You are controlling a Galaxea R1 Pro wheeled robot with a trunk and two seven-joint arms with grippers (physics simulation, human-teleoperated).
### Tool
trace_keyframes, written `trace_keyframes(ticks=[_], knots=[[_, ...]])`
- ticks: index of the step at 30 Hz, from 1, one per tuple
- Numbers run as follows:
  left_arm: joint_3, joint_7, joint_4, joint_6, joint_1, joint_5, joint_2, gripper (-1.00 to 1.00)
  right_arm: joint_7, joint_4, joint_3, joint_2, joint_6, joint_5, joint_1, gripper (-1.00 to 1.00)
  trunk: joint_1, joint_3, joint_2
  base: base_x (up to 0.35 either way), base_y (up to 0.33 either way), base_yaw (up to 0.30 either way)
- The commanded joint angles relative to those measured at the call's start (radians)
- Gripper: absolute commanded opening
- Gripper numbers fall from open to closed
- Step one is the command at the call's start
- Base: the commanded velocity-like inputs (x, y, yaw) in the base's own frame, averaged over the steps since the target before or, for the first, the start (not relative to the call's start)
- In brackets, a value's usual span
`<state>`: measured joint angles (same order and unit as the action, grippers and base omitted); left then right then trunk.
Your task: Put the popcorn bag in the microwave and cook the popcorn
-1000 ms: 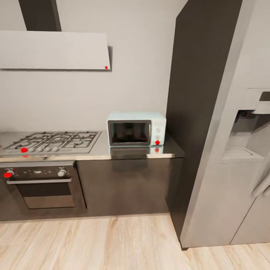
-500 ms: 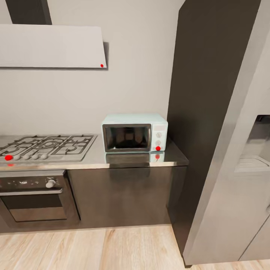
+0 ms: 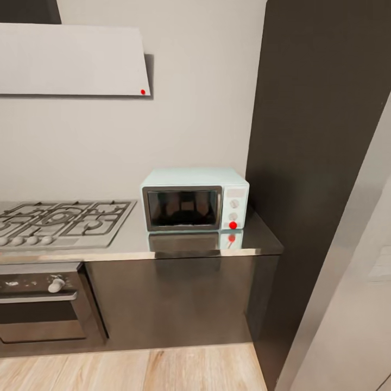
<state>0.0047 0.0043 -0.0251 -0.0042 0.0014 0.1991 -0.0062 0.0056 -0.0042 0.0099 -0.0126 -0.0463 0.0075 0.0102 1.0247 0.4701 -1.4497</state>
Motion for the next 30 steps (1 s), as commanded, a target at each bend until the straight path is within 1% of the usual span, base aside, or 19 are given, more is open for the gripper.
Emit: trace_keyframes(ticks=[1,8,9,11,12,13,15,17,18,20,21,22,23,25,26,27,28,29,30], knots=[[0.0,0.001,-0.001,0.0,0.0,0.006,0.0,1.0,0.001,0.0,0.001,0.0,-0.003,0.001,0.0,1.0,0.0,0.001,0.0,0.084,0.0,0.0],[0.0,0.0,-0.001,0.0,0.0,0.006,-0.001,1.0,-0.001,0.0,-0.005,0.0,0.013,-0.007,0.0,1.0,0.0,0.001,0.0,0.013,0.0,0.0],[0.001,0.001,-0.001,-0.002,0.0,0.006,-0.001,1.0,-0.002,0.0,0.001,0.003,0.001,-0.004,0.0,1.0,0.0,0.001,0.0,0.0,0.0,0.0],[0.001,0.001,-0.001,-0.002,0.0,0.006,-0.003,1.0,0.003,-0.001,0.005,-0.001,0.006,0.004,0.0,1.0,0.0,0.001,0.0,0.0,0.0,0.0],[0.001,0.001,-0.001,-0.002,0.0,0.006,-0.003,1.0,0.005,-0.011,0.002,-0.002,0.008,0.007,0.0,1.0,0.0,0.001,0.0,0.0,0.0,0.0],[0.001,0.002,-0.001,-0.002,0.0,0.006,-0.003,1.0,0.005,-0.051,0.002,-0.002,0.011,0.008,-0.001,1.0,0.0,0.001,0.0,0.0,0.0,0.0],[0.001,0.002,-0.001,-0.002,0.0,0.006,-0.002,1.0,0.006,-0.177,0.003,-0.004,0.054,0.009,-0.001,1.0,0.0,0.001,0.0,0.0,0.0,0.0],[0.001,0.002,-0.001,-0.002,0.0,0.006,-0.003,1.0,0.008,-0.355,0.003,-0.007,0.166,0.009,-0.001,1.0,0.0,0.001,0.0,0.0,0.0,0.0],[0.001,0.002,-0.001,-0.002,0.0,0.006,-0.003,1.0,0.009,-0.42,0.003,-0.007,0.21,0.009,-0.001,1.0,0.0,0.001,0.0,0.0,0.0,0.0],[0.001,0.002,-0.001,-0.002,0.0,0.006,-0.003,1.0,0.01,-0.589,0.002,-0.008,0.332,0.01,-0.001,1.0,0.0,0.001,0.0,0.0,0.0,0.0],[0.001,0.002,-0.001,-0.002,0.0,0.006,-0.003,1.0,0.011,-0.683,0.003,-0.009,0.39,0.019,-0.003,1.0,0.0,0.001,0.0,0.0,0.0,0.0],[0.001,0.002,-0.001,-0.002,0.0,0.006,-0.003,1.0,0.012,-0.748,0.003,-0.007,0.43,0.055,-0.007,1.0,0.0,0.001,0.0,0.0,0.0,0.0],[0.001,0.001,-0.001,-0.002,0.0,0.006,-0.003,1.0,0.015,-0.813,0.003,-0.005,0.475,0.113,-0.013,1.0,0.0,0.001,0.0,0.0,0.0,0.0],[0.001,0.001,-0.001,-0.002,0.0,0.006,-0.003,1.0,0.022,-0.914,0.003,0.005,0.55,0.205,-0.019,1.0,0.0,0.001,0.0,0.0,0.0,0.0],[0.001,0.001,-0.001,-0.002,0.0,0.006,-0.003,1.0,0.034,-1.0,0.002,0.009,0.599,0.244,-0.021,1.0,0.0,0.001,0.0,0.0,0.0,0.0],[0.001,0.0,-0.001,-0.002,0.0,0.006,-0.003,1.0,0.048,-1.09,0.002,0.011,0.647,0.259,-0.023,1.0,0.0,0.001,0.0,0.0,0.0,0.0],[0.001,0.0,-0.001,-0.003,0.0,0.006,-0.003,1.0,0.068,-1.177,0.002,0.011,0.696,0.264,-0.031,1.0,0.0,0.001,0.0,0.0,0.0,0.0],[0.001,0.0,-0.001,-0.002,0.0,0.005,-0.003,1.0,0.107,-1.27,0.003,0.014,0.771,0.267,-0.069,1.0,0.0,0.001,0.0,0.0,0.0,0.0],[0.001,0.0,-0.001,-0.003,0.0,0.005,-0.003,1.0,0.131,-1.311,0.003,0.025,0.835,0.267,-0.136,1.0,0.0,0.001,0.0,0.0,0.0,0.0]])
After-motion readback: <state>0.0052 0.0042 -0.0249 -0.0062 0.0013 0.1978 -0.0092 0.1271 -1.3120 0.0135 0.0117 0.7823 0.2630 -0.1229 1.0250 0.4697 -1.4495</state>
